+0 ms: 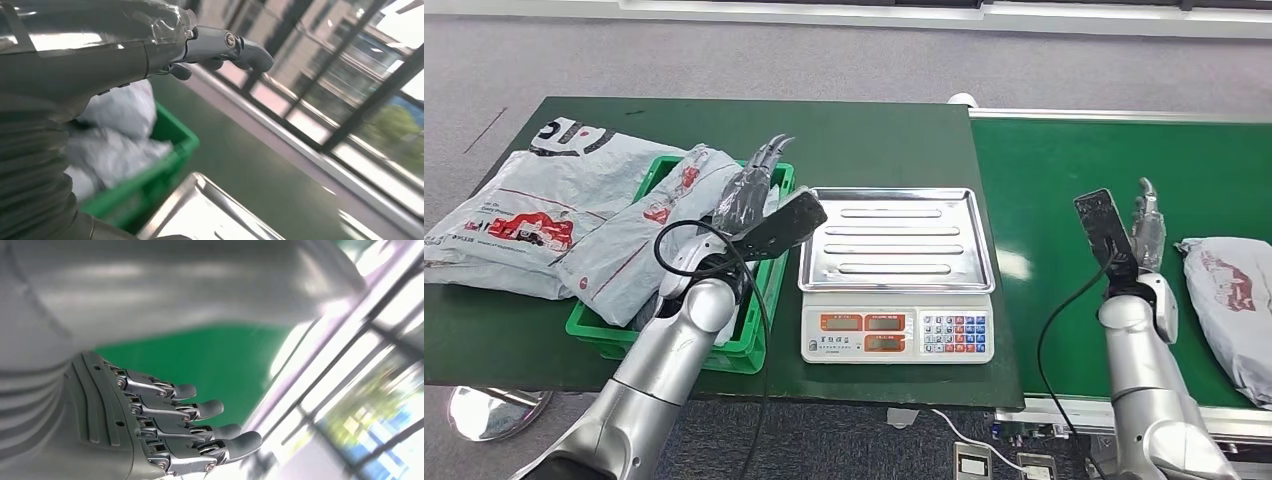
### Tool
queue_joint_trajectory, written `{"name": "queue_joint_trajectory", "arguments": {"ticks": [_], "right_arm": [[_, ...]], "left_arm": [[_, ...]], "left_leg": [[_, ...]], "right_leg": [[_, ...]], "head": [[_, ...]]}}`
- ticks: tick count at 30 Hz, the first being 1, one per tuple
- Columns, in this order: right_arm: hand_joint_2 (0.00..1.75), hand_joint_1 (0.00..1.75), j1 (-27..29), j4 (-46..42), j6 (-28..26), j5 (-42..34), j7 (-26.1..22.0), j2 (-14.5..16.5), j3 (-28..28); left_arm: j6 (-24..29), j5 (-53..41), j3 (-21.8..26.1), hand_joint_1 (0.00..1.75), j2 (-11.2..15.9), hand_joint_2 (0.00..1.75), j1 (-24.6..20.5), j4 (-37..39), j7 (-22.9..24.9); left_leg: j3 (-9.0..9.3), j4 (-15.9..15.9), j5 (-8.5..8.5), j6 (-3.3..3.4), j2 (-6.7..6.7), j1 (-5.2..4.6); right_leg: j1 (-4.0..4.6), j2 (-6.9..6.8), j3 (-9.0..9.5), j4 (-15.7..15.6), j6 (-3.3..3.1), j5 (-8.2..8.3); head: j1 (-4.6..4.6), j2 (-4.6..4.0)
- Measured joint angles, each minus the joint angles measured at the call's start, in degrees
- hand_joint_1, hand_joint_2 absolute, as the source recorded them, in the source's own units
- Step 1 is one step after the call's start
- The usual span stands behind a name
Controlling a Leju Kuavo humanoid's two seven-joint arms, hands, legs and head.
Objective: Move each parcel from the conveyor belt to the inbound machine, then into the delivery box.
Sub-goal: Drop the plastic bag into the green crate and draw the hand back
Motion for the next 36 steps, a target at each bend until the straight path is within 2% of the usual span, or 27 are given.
{"name": "queue_joint_trajectory", "arguments": {"ticks": [5,8,15,22,26,32,36], "right_arm": [[1.75,0.0,2.27,4.03,-7.96,9.73,3.89,-3.57,-0.43],[1.75,0.0,2.9,6.18,-9.41,11.49,4.37,-4.91,-1.12],[1.75,0.0,4.26,11.37,-11.85,17.09,8.9,-7.84,-2.57],[1.75,0.0,7.37,14.24,-10.26,20.18,12.94,-9.52,-6.33],[1.75,0.0,8.31,14.71,-9.21,21.36,14.13,-9.72,-8.53],[1.75,0.0,9.94,14.8,-2.77,24.17,16.37,-9.76,-13.83],[1.75,0.0,10.22,14.8,-1.45,24.81,16.37,-9.76,-16.57]], "left_arm": [[-6.97,19.14,0.69,0.0,0.76,1.75,1.05,-0.95,-5.86],[-7.82,21.56,0.71,0.0,1.16,1.75,1.17,-0.34,-7.29],[-9.04,25.62,0.71,0.0,1.56,1.75,1.57,1.86,-9.43],[-5.43,22.15,0.3,0.0,1.54,1.75,1.79,3.07,-9.83],[-5.31,21.74,0.09,0.0,1.4,1.75,2.11,3.05,-9.77],[-5.33,21.46,0.07,0.0,1.09,1.75,3.61,1.78,-8.98],[-5.39,21.01,0.07,0.0,0.95,1.75,4.2,1.05,-8.82]], "left_leg": [[-0.01,0.0,-0.02,0.02,-0.04,0.0],[0.0,0.0,-0.04,0.02,0.01,0.0],[0.0,0.0,-0.04,0.03,-0.05,0.0],[-0.01,0.0,-0.11,0.09,-0.03,-0.01],[0.01,0.0,-0.13,0.09,0.03,-0.01],[-0.01,0.0,-0.12,0.1,-0.01,-0.02],[0.0,0.0,-0.13,0.1,0.04,-0.02]], "right_leg": [[0.0,-0.06,0.01,-0.01,0.02,-0.03],[0.0,-0.01,0.0,-0.01,0.02,-0.02],[0.0,-0.1,0.03,-0.03,0.05,-0.05],[-0.01,-0.05,0.02,-0.03,0.06,-0.07],[-0.01,0.01,0.0,-0.03,0.06,-0.07],[-0.01,-0.05,0.03,-0.03,0.06,-0.08],[-0.01,0.01,0.02,-0.03,0.06,-0.07]], "head": [[0.0,0.0],[0.0,0.0],[0.0,0.0],[0.0,0.0],[0.0,0.0],[0.0,0.0],[0.0,0.0]]}}
